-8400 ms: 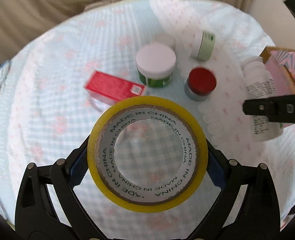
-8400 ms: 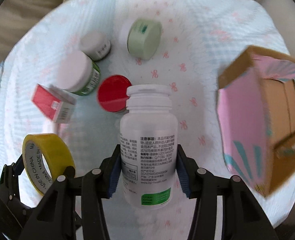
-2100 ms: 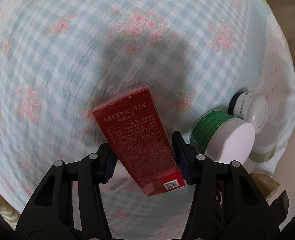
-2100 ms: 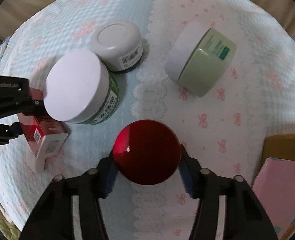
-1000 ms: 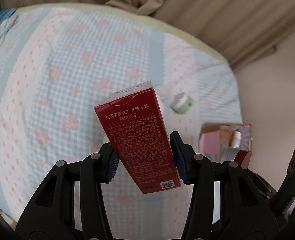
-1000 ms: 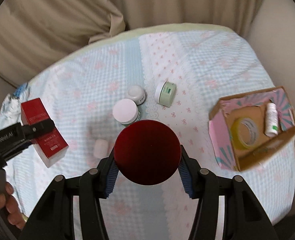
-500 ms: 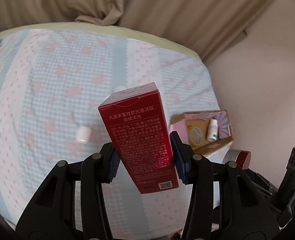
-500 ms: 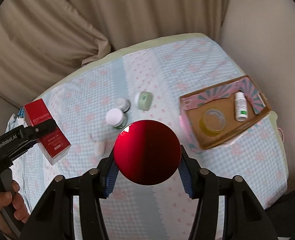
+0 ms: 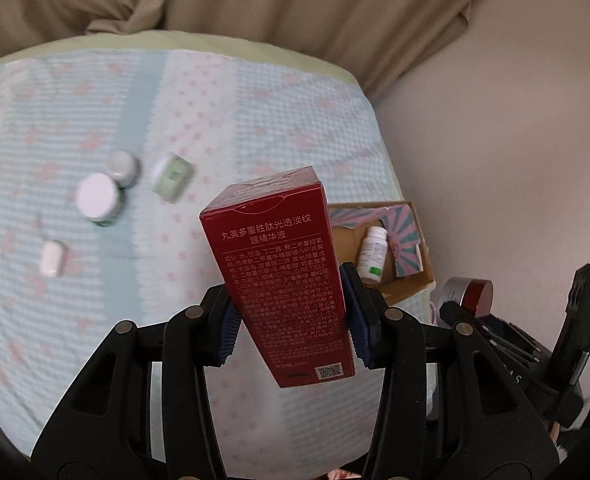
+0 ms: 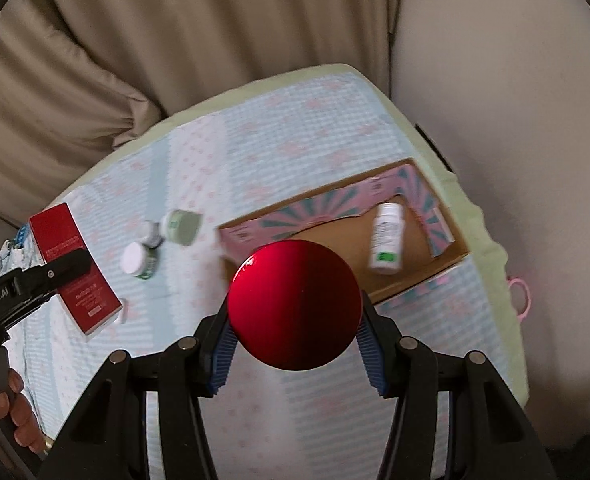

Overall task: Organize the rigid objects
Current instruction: 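Carry red box and red-lidded jar into the cardboard box and release both, then lift both tools away from the box toward the earbud case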

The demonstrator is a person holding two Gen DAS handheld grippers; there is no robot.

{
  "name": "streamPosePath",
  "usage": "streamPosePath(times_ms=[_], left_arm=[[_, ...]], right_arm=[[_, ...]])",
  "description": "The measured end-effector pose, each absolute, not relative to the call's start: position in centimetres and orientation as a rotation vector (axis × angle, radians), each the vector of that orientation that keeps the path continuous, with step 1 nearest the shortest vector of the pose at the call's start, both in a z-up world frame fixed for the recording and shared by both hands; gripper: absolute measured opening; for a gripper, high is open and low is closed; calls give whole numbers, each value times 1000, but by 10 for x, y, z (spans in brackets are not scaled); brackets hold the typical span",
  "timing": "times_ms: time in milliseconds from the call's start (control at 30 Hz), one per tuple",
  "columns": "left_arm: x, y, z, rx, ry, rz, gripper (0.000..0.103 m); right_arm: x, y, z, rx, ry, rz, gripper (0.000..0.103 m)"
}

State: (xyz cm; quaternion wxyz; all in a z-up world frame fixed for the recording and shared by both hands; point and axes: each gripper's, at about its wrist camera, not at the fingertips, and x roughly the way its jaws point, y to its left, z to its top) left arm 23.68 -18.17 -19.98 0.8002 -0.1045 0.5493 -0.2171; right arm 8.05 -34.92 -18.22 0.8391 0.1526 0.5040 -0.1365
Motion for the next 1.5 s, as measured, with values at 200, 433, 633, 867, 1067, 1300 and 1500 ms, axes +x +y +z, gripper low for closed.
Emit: streamPosePath(times_ms=[200,433,633,867,1067,1300,1500], left_arm=[[244,-247,-240,-176,1226,-440,42],[260,-301,-295,-89,1297,-419,42],[278,-335,-340,9,1342,-411,42],[286,-352,-373,101,1390,-420,42],[284,-355,-360,145,1351,-460,103],[267,-331,-348,158,1308,-443,103],[256,-311,-330,113,1286,-432,103]], right_arm=[[101,-411,-211,313,1122,-250,50],[142,-455,-260,333,1201,-167,50],[174,-475,-300,406,1236,-114,50],[193,-490,-343,495,1280,-98,50],[196,-499,-354,614,1272,-33,94],[173,-511,-327,606,1175,-104,103],[161,-504,-307,553,1168,-121,103]])
